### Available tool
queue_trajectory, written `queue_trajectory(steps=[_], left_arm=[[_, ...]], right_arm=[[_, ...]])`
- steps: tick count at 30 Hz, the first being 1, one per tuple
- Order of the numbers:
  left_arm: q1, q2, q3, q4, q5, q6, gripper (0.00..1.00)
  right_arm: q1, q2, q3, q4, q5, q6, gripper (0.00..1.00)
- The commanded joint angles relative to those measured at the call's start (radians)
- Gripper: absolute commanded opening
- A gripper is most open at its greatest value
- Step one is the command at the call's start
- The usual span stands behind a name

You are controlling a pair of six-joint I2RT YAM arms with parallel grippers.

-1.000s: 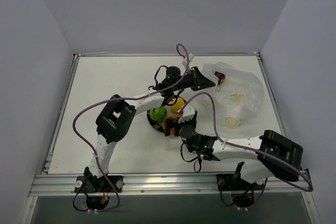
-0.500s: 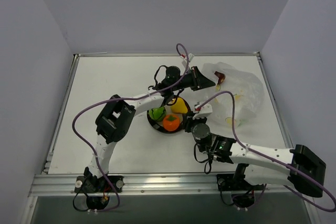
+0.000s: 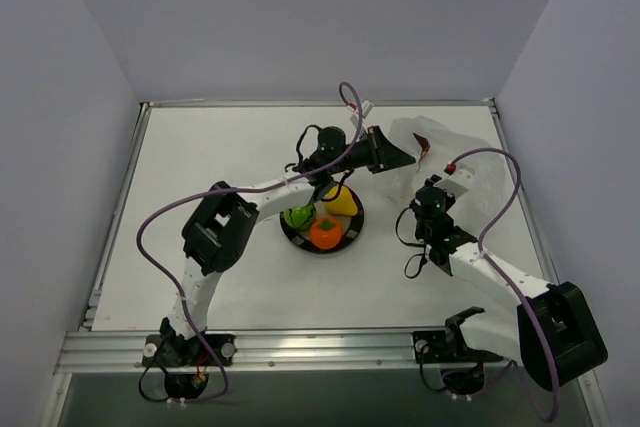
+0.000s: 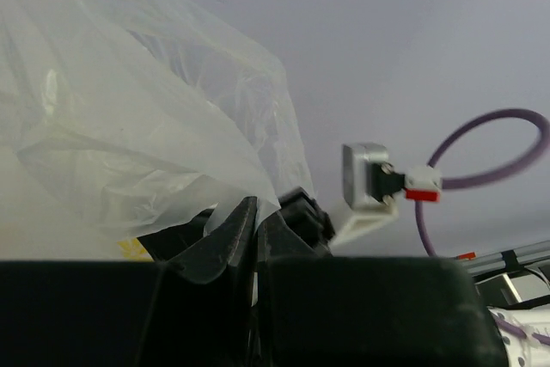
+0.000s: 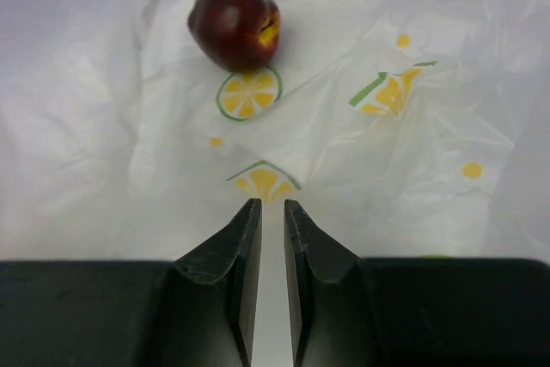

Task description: Take the fake fruits out of the plastic bag

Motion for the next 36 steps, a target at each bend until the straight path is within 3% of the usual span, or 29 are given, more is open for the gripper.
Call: queue_trajectory(steps=[1,5,11,14,15,18,19,21,26,30,36], left_arm=[[-0.028,-0.079,0.026,0.081,0.023,-0.018,0.02],[-0.054,-0.082,0.035,0.089,0.027,-0.026,0.02],[-0.066,-0.116,0.008,0.109,0.02,-0.035,0.02],[-0.079,-0.134,-0.005,0.11,0.024,-0.035,0.02],[-0.088,-0.142,-0.008,0.112,0.027,-0.038,0.02],[-0.109,-0.147,-0.008,0.132,0.044,-0.058,0.02],[-0.115,-0.147,-0.009,0.155,0.05,-0.069,0.02],[-0.128,-0.145,-0.014,0.176,0.066,-0.095,0.02],[-0.12,-0.166,-0.115,0.261,0.08,-0.149,0.03],[-0.077,-0.206,-0.166,0.245,0.058,-0.139,0.06],[-0.083,-0.203,-0.147,0.189,0.047,-0.123,0.03]], right_arm=[[-0.105,0.046,0.024,0.147,-0.174,0.005,0.13],[-0.233,0.181,0.044,0.274,-0.316,0.021,0.16],[-0.368,0.343,0.073,0.437,-0.51,0.041,0.35],[-0.406,0.394,0.119,0.443,-0.556,0.035,0.52],[-0.412,0.402,0.128,0.448,-0.565,0.03,0.65],[-0.422,0.425,0.159,0.448,-0.568,0.025,0.92],[-0.422,0.431,0.171,0.451,-0.571,0.022,0.95],[-0.425,0.446,0.179,0.462,-0.588,0.025,1.0],[-0.425,0.557,0.245,0.494,-0.64,0.045,1.0],[-0.425,0.632,0.306,0.534,-0.642,0.051,1.0],[-0.422,0.779,0.458,0.492,-0.652,0.041,1.0]])
